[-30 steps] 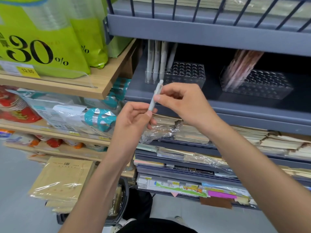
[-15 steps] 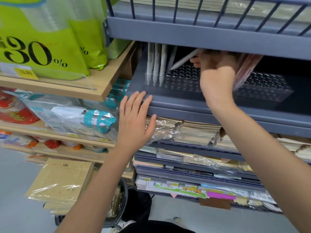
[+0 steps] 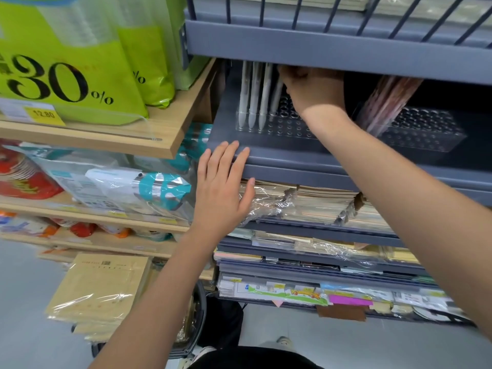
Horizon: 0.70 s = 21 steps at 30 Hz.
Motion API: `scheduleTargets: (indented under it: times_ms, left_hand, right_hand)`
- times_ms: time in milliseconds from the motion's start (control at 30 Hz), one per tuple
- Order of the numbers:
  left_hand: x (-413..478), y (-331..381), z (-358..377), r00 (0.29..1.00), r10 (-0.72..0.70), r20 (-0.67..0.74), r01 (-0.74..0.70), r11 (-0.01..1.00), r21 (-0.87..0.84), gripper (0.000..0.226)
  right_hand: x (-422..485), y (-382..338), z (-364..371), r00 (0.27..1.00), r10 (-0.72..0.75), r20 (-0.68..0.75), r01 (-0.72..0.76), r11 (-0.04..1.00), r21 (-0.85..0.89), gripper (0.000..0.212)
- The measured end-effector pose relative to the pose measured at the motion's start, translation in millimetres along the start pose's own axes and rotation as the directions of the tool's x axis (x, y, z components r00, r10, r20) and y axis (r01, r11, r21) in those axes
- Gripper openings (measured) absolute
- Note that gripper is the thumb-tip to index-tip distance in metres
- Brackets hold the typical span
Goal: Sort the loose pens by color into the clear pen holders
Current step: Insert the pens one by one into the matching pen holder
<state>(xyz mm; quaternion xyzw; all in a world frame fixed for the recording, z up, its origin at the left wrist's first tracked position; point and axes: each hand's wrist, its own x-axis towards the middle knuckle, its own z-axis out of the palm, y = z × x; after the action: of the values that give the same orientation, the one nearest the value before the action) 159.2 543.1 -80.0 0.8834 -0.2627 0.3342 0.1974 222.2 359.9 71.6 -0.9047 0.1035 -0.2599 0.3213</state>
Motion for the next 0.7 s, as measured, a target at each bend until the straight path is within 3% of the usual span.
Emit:
scheduleTargets:
  times_ms: [233, 367, 500, 633, 700]
  left_hand:
    - [0, -3, -3, 0.999, 0.024, 0.023, -0.023, 1.000, -0.011, 0.052]
    - [0, -5, -8, 0.998, 0.045, 0.047, -0.044, 0.999, -0.016, 0.052]
    - [0, -5, -13, 0.994, 0.051, 0.097, -0.051, 0.999, -0.005, 0.053]
    - [1, -4, -18, 0.986, 0.049, 0.162, -0.049, 0.999, -0.005, 0.056]
    - [2, -3, -24, 0.981, 0.036, 0.189, -0.028, 0.999, -0.043, 0.055]
  right_hand:
    - [-2, 0, 3, 0.999, 0.028, -0.045, -0.027, 0.999, 0.026, 0.022]
    - [-6, -6, 5, 0.997, 0.035, -0.069, -0.031, 0.998, 0.052, 0.029]
    - [-8, -5, 7, 0.997, 0.039, -0.061, -0.040, 0.999, -0.013, 0.010]
    - [-13, -5, 6, 0.996, 0.087, -0.001, -0.087, 0.996, -0.026, 0.025]
    - [-17, -7, 5, 0.994, 0.104, -0.010, -0.105, 0.994, -0.032, 0.021]
